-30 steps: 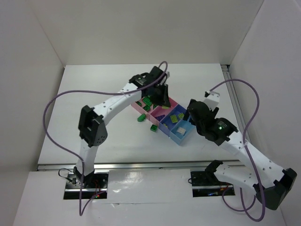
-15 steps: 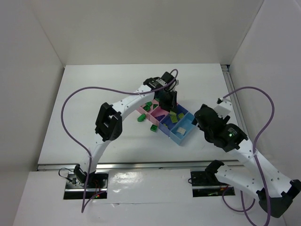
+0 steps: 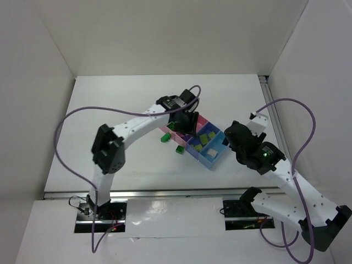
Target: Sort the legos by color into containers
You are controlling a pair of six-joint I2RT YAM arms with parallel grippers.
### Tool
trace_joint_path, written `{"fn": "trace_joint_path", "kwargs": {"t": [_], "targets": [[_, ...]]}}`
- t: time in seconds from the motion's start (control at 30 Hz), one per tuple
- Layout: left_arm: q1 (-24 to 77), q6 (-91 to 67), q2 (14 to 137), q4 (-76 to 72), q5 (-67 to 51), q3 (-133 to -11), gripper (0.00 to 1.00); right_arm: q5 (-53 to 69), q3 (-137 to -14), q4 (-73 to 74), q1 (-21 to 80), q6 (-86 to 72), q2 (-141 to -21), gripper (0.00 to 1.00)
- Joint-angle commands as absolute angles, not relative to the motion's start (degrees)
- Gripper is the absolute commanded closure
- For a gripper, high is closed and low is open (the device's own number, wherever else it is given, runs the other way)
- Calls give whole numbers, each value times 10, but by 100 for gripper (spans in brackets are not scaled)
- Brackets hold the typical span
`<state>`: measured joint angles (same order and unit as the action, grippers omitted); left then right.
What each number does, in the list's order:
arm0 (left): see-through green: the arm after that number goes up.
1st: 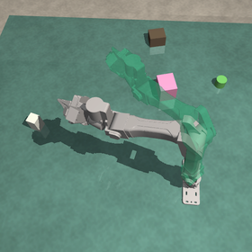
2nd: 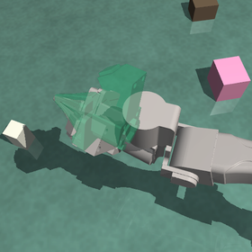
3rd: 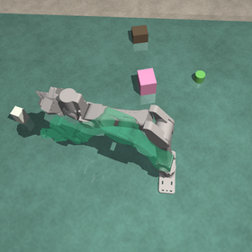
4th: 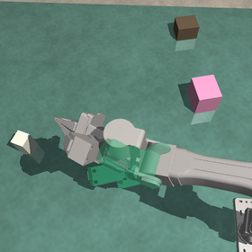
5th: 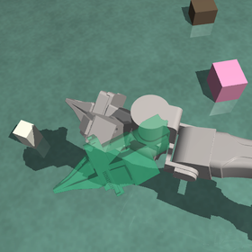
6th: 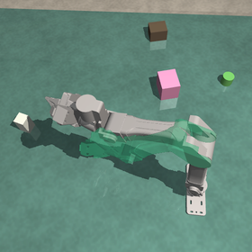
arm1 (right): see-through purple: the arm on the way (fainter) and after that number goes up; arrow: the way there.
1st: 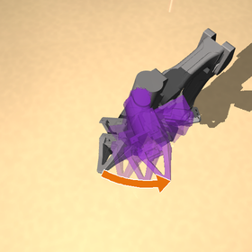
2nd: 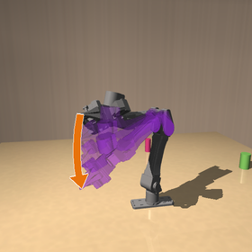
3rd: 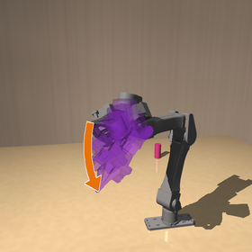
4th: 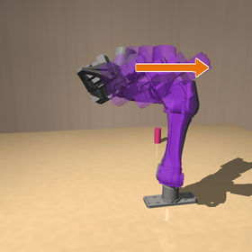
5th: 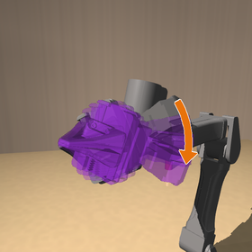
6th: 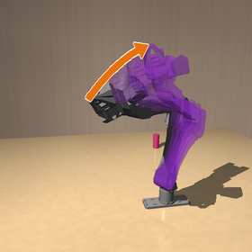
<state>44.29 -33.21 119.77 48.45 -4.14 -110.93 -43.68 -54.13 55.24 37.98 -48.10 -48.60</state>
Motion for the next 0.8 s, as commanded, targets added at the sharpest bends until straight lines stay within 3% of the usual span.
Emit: {"fn": "trace_joint_path", "kwargs": {"t": [0.0,0.1,0.17,0.37,0.77], "targets": [[435,-324,1042,479,92,-967,46,-442,-548,511,377,-471,-487,18],[406,-307,985,442,128,-818,18,-437,-548,497,377,-461,-497,18],[388,-297,954,405,123,-763,3,-437,-541,482,377,-461,-497,18],[355,-292,993,304,73,-689,7,-417,-536,461,377,-454,-519,18],[345,-249,1141,253,81,-792,21,-417,-541,461,377,-449,-525,18]]}}
